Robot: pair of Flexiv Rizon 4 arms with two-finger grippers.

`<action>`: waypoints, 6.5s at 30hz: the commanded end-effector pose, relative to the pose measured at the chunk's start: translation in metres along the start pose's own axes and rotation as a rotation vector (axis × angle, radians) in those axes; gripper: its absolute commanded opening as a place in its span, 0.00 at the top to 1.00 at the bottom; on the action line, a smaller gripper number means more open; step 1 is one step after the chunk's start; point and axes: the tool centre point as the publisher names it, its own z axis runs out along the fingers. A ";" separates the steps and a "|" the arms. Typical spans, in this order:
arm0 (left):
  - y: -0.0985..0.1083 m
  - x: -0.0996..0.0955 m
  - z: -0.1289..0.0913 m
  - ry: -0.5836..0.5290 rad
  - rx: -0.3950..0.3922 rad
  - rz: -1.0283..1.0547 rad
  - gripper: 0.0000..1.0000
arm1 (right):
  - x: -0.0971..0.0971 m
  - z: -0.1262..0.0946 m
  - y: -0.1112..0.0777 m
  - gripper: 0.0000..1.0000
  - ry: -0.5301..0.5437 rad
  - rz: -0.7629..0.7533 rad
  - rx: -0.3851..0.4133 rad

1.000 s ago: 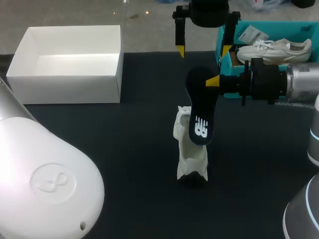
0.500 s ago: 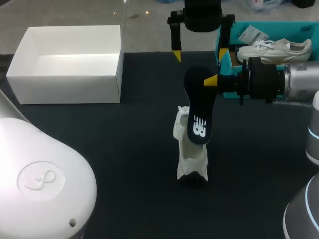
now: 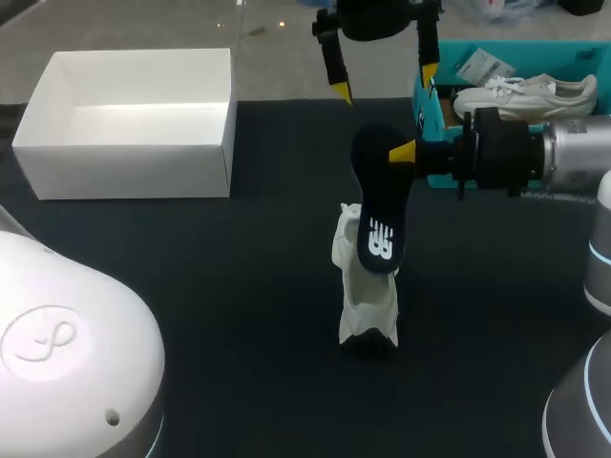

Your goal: Take the shoe out of the shoebox, open the shoe tongue, remove and reinsert the insole, then place the shoe into the shoebox

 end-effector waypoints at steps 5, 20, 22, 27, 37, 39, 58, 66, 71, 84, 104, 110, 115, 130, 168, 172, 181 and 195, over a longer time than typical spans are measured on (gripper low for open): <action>-0.018 0.036 -0.009 -0.694 -0.064 0.009 0.00 | 0.002 -0.006 -0.002 1.00 -0.001 -0.001 -0.009; -0.021 0.050 -0.014 -0.705 0.125 0.070 0.00 | 0.008 -0.015 -0.001 1.00 -0.025 -0.027 0.001; -0.021 0.050 -0.014 -0.705 0.125 0.070 0.00 | 0.008 -0.015 -0.001 1.00 -0.025 -0.027 0.001; -0.021 0.050 -0.014 -0.705 0.125 0.070 0.00 | 0.008 -0.015 -0.001 1.00 -0.025 -0.027 0.001; -0.011 0.056 -0.004 -0.867 0.024 0.108 0.00 | 0.025 -0.019 0.009 1.00 0.104 0.077 -0.080; -0.007 0.057 -0.004 -0.915 0.014 0.129 0.00 | 0.032 -0.021 0.012 1.00 0.129 0.097 -0.091; 0.021 0.032 0.033 -1.096 -0.049 0.159 0.00 | 0.076 -0.006 0.014 1.00 0.206 0.074 -0.077; 0.023 0.025 0.037 -1.099 -0.079 0.173 0.31 | 0.075 0.000 0.021 1.00 0.202 0.070 -0.086; 0.023 0.025 0.039 -1.103 -0.082 0.169 0.47 | 0.072 0.002 0.022 1.00 0.188 0.072 -0.080; 0.020 0.016 0.046 -1.129 -0.118 0.167 0.67 | 0.073 0.008 0.017 1.00 0.188 0.076 -0.062; 0.012 0.023 0.047 -1.146 -0.140 0.156 1.00 | 0.073 0.011 0.014 1.00 0.191 0.081 -0.054; 0.009 0.022 0.047 -1.163 -0.141 0.148 1.00 | 0.069 0.012 0.013 0.95 0.208 0.096 -0.054; 0.005 0.027 0.046 -1.184 -0.137 0.107 1.00 | 0.059 0.000 0.016 0.00 0.216 0.119 -0.079; -0.001 0.040 0.051 -1.172 -0.101 0.050 1.00 | 0.032 -0.061 0.011 0.00 -0.020 -0.087 -0.051; -0.002 0.040 0.055 -1.184 -0.079 -0.013 1.00 | -0.003 -0.202 -0.007 0.00 -0.495 -0.163 -0.150; -0.002 0.040 0.055 -1.184 -0.079 -0.013 1.00 | -0.003 -0.209 -0.011 0.00 -0.502 -0.161 -0.168; -0.002 0.040 0.055 -1.184 -0.079 -0.013 1.00 | -0.005 -0.211 -0.011 0.00 -0.534 -0.117 -0.221; -0.018 0.042 0.059 -1.250 0.086 -0.200 1.00 | -0.005 -0.211 -0.011 0.00 -0.534 -0.117 -0.221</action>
